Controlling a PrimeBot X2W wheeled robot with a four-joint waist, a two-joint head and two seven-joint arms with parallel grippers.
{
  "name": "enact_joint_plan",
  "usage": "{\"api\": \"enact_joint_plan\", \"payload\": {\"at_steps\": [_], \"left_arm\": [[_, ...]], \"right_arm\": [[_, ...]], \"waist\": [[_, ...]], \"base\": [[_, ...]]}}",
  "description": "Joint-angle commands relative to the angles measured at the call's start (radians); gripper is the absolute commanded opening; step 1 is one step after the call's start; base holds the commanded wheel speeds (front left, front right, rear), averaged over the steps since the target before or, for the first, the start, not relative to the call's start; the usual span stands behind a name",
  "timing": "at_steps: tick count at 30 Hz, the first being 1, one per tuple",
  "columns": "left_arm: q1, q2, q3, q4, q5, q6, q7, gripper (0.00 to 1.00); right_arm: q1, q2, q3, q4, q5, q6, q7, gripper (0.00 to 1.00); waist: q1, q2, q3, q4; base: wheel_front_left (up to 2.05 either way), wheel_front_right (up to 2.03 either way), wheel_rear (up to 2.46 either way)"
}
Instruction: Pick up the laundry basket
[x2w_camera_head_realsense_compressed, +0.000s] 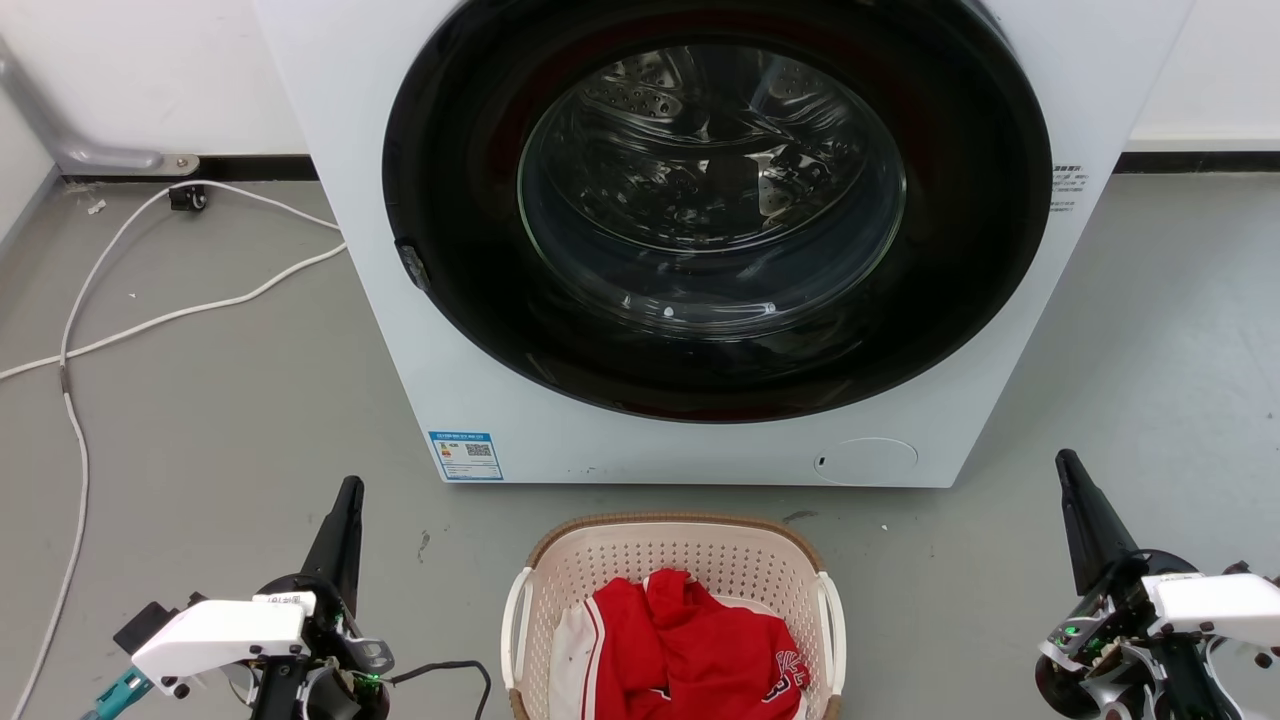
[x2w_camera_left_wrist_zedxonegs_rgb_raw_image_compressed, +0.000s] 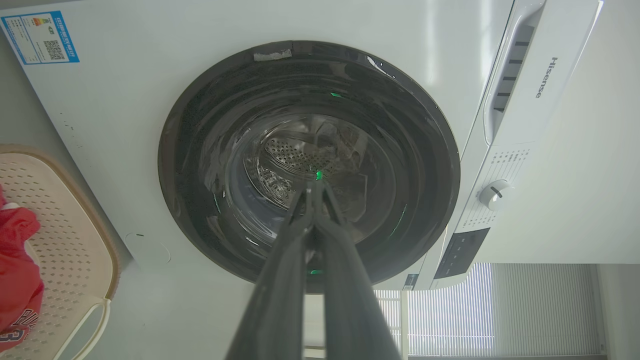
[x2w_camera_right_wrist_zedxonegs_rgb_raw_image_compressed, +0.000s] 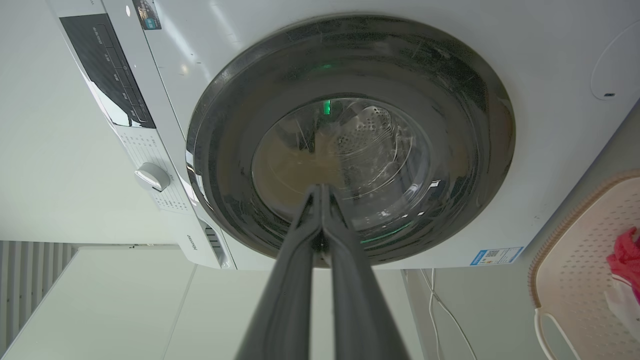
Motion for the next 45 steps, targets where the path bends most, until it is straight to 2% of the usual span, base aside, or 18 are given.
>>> {"api": "enact_joint_plan", "payload": {"at_steps": [1,24,25,36,40,45], "left_arm": [[-0.012,-0.001,0.001,0.001,0.001,-0.004,0.003,0.0],[-0.012,-0.001,0.001,0.001,0.001,-0.004,0.003,0.0],[0.0,0.0,0.0,0.0,0.0,0.0,0.0,1.0],[-0.008,-0.002,-0.061,0.001,0.018,0.001,-0.048,1.0],[-0.014,-0.002,-0.074,-0.017,0.063,0.001,-0.071,1.0],[-0.017,-0.001,-0.095,-0.034,0.182,0.0,-0.094,1.0]], "right_arm": [[-0.012,0.003,0.0,0.0,-0.004,0.0,0.0,0.0],[-0.012,0.003,0.0,0.0,-0.004,0.0,0.0,0.0],[0.0,0.0,0.0,0.0,0.0,0.0,0.0,1.0],[0.02,-0.001,0.02,-0.019,-0.014,0.0,-0.04,1.0],[0.025,-0.015,0.04,-0.032,-0.062,0.0,-0.069,1.0],[0.027,-0.027,0.047,-0.043,-0.166,0.0,-0.093,1.0]], "waist": [[0.0,0.0,0.0,0.0],[0.0,0.0,0.0,0.0],[0.0,0.0,0.0,0.0],[0.0,0.0,0.001,0.0],[0.0,0.0,0.001,0.001],[0.0,0.0,0.0,0.003]], "base": [[0.0,0.0,0.0],[0.0,0.0,0.0],[0.0,0.0,0.0],[0.0,0.0,0.0],[0.0,0.0,0.0],[0.0,0.0,0.0]]}}
